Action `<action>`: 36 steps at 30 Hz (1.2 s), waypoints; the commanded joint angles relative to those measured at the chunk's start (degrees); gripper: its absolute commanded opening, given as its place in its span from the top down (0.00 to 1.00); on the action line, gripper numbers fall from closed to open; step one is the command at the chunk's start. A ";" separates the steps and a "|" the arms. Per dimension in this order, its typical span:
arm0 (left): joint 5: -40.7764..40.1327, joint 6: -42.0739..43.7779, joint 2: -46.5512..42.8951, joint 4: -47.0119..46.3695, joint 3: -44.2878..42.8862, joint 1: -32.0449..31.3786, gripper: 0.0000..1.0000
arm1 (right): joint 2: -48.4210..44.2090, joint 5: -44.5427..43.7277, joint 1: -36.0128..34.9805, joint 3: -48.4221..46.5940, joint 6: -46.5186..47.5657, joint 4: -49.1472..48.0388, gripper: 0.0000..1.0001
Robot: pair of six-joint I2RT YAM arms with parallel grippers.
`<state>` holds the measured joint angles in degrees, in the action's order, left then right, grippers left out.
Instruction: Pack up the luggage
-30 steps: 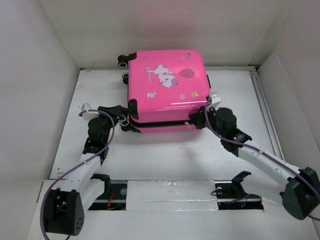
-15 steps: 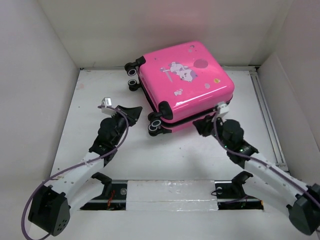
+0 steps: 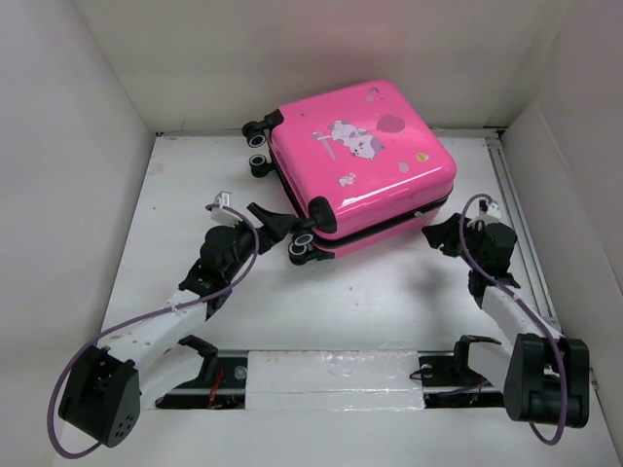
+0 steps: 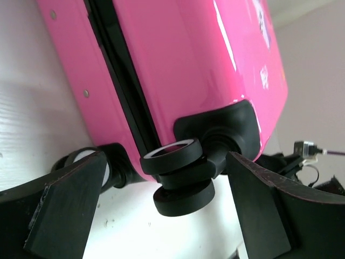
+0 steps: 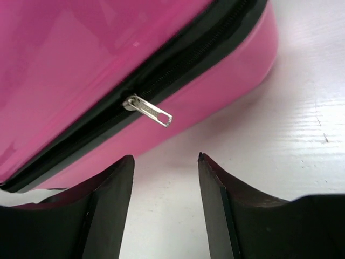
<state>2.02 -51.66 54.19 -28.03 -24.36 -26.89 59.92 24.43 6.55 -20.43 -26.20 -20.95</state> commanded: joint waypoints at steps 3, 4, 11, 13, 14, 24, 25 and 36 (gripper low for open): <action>9.65 0.07 4.42 -8.96 -0.78 0.00 0.11 | 0.90 10.46 2.24 0.74 -3.16 -15.34 0.42; 11.67 -0.54 6.43 -9.49 -0.78 0.00 0.11 | 1.77 11.25 2.94 0.13 -3.16 -15.96 0.42; 14.93 -2.39 9.70 -14.85 0.54 0.00 0.12 | 10.29 19.25 4.35 -1.72 -6.76 -26.85 0.40; 15.81 -3.10 10.22 -16.61 1.16 0.00 0.12 | 12.75 19.95 5.06 -1.72 -7.46 -28.18 0.40; 16.52 -3.10 10.23 -16.62 1.16 0.00 0.12 | 13.37 19.96 5.06 -2.33 -7.47 -28.70 0.40; 17.57 -3.10 11.28 -17.23 2.74 0.00 0.13 | 20.23 20.05 5.58 -5.50 -8.61 -35.21 0.40; 17.58 -3.10 11.98 -17.23 3.26 0.00 0.13 | 21.28 21.87 5.58 -5.50 -9.22 -36.08 0.42; 19.34 -3.62 12.51 -19.42 3.88 0.00 0.15 | 28.15 23.48 6.20 -4.80 -15.73 -48.30 0.55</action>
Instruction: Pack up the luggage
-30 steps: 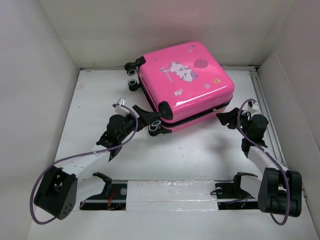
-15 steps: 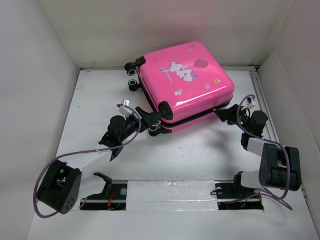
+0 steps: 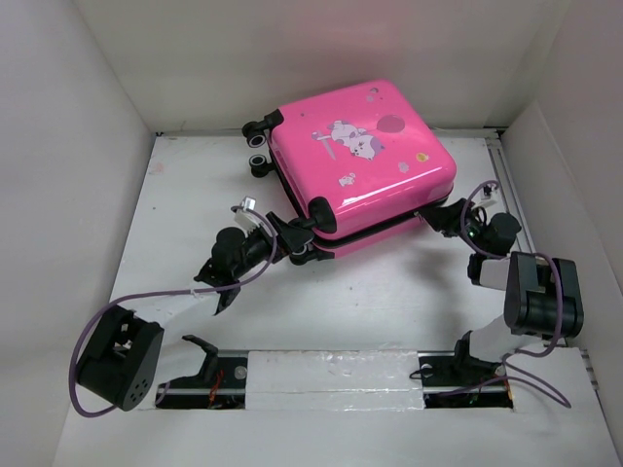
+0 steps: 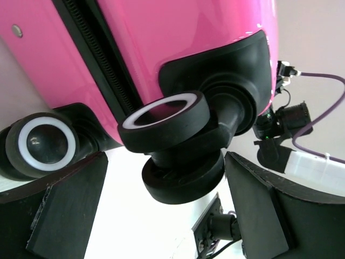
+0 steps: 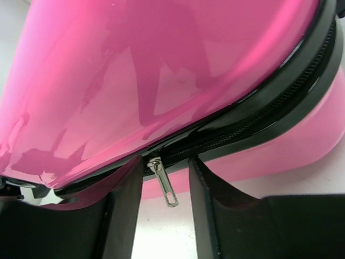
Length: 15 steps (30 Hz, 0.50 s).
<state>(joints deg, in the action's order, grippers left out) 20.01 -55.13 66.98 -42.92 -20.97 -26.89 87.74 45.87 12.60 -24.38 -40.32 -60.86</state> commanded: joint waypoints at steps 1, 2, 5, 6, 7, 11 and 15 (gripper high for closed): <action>1.35 -0.15 -0.27 -4.54 0.49 0.00 0.15 | 0.84 2.03 0.14 -0.84 -1.61 -8.40 0.56; 1.35 -0.15 -0.27 -4.54 0.49 0.00 0.16 | 0.85 2.03 0.14 -0.84 -2.30 -8.92 0.56; 1.96 0.37 -0.27 -4.54 0.49 0.00 0.17 | 1.38 2.03 0.14 -0.32 -1.62 -8.14 0.50; 2.57 0.38 -0.27 -4.54 0.49 0.00 0.17 | 1.38 2.03 0.14 0.21 -1.61 -8.13 0.50; 2.58 0.99 -0.27 -4.54 0.49 0.00 0.17 | 1.38 2.03 0.14 0.21 -1.00 -7.52 0.50; 3.63 0.99 -0.27 -4.54 0.49 0.00 0.18 | 2.08 3.18 0.14 0.21 -1.52 -7.34 0.49; 4.15 1.52 -0.27 -4.54 0.49 0.00 0.23 | 2.00 2.04 0.14 0.74 0.66 -4.45 0.49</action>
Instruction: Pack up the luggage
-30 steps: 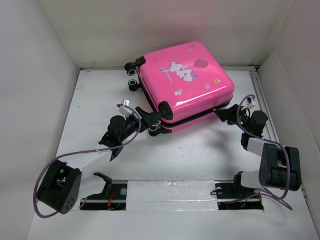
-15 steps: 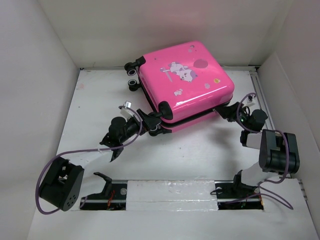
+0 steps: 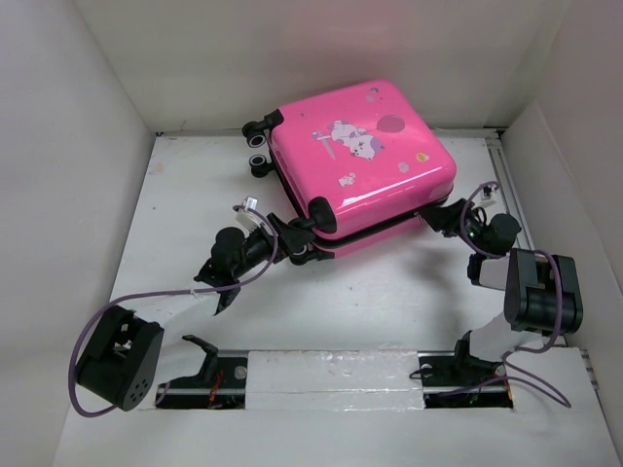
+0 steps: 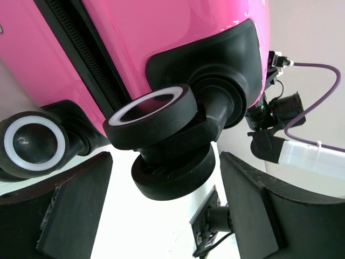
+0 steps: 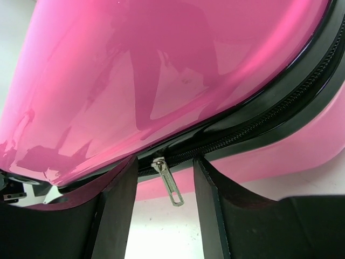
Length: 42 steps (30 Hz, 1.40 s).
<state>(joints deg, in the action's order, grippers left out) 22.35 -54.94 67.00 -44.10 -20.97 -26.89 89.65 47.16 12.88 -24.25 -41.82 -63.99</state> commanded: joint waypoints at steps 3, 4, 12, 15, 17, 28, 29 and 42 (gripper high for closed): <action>1.82 1.32 -0.29 -3.36 0.49 0.00 0.25 | -1.05 0.22 -0.14 1.14 2.80 0.61 0.49; 1.82 1.32 0.23 -3.36 0.49 0.00 0.26 | -1.57 -0.48 -0.14 1.14 3.41 2.27 0.47; 1.82 1.32 0.76 -5.03 1.02 0.00 0.34 | -1.76 -1.71 0.38 1.30 4.73 4.66 0.46; 1.82 1.32 0.76 -5.03 -0.12 0.00 0.35 | -2.28 -1.37 0.39 2.54 4.73 2.90 0.48; 1.82 1.32 1.46 -5.56 -0.64 0.00 0.35 | -0.97 0.91 -0.31 0.96 4.73 2.03 0.48; 1.29 1.85 1.99 -5.03 -1.70 0.00 0.38 | 0.97 3.03 -1.46 -1.50 1.48 -2.90 0.61; 1.29 1.85 1.99 -5.03 -1.70 0.00 0.38 | 0.97 3.55 -1.46 -1.50 1.48 -2.90 0.61; 1.29 2.38 4.72 -5.82 -4.60 0.00 0.39 | -4.29 1.97 -4.44 -0.72 4.55 3.51 1.00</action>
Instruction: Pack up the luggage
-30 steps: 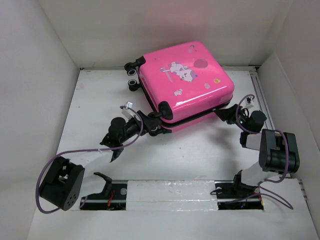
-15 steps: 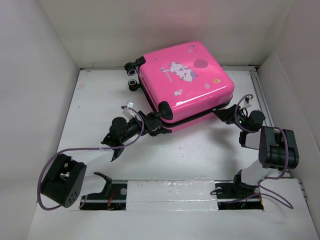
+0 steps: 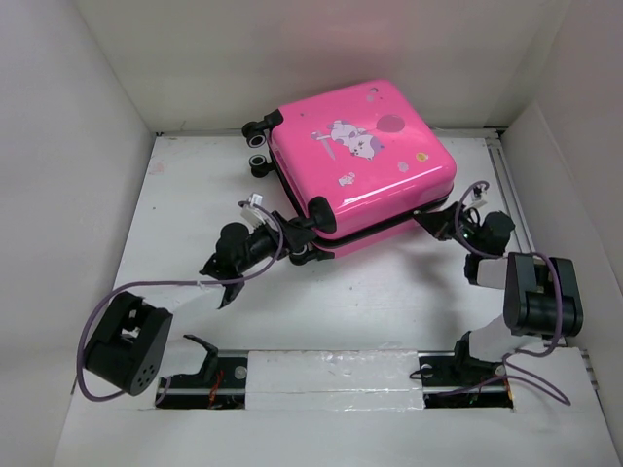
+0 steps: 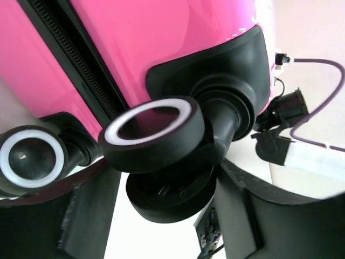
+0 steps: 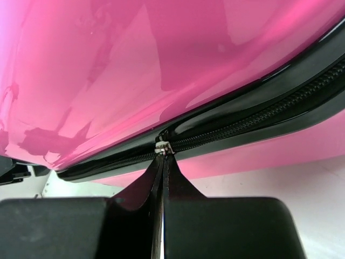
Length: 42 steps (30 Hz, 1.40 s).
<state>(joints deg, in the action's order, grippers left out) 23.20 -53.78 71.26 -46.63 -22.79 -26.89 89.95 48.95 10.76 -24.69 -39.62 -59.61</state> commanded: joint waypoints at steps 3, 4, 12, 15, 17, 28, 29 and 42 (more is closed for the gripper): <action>0.97 0.69 1.51 -5.56 -2.79 0.00 0.61 | -9.34 -4.37 -6.01 0.34 6.64 8.87 1.00; 1.49 0.17 1.51 -5.58 -3.31 0.00 0.70 | -13.62 -6.74 -7.58 0.34 11.44 17.52 1.00; 0.89 -1.06 0.81 -8.48 -5.16 -2.88 1.00 | -31.93 -26.70 -28.92 2.28 19.76 37.99 1.00; -2.09 0.60 0.19 -5.41 -8.23 -6.23 1.00 | -34.05 -30.04 -37.28 3.51 16.77 36.60 1.00; -3.24 0.61 -0.42 -4.09 -9.46 -9.66 1.00 | -34.05 -35.66 -46.94 3.51 15.36 35.36 1.00; -5.44 -0.54 -3.59 -1.45 -13.16 -20.11 1.00 | -21.33 -50.69 -69.38 -1.34 8.43 19.03 1.00; -7.10 -0.54 -3.59 -0.92 -13.16 -21.43 1.00 | -20.00 -52.27 -69.91 -0.37 6.67 11.79 1.00; -35.03 2.73 -14.12 18.83 -15.18 -21.72 0.00 | -10.14 -69.77 -72.20 8.16 1.55 -8.95 1.00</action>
<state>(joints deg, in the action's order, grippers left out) 0.12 -52.88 64.60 -28.12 -33.19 -50.43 82.91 -23.00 -58.00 -16.27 -36.07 -64.18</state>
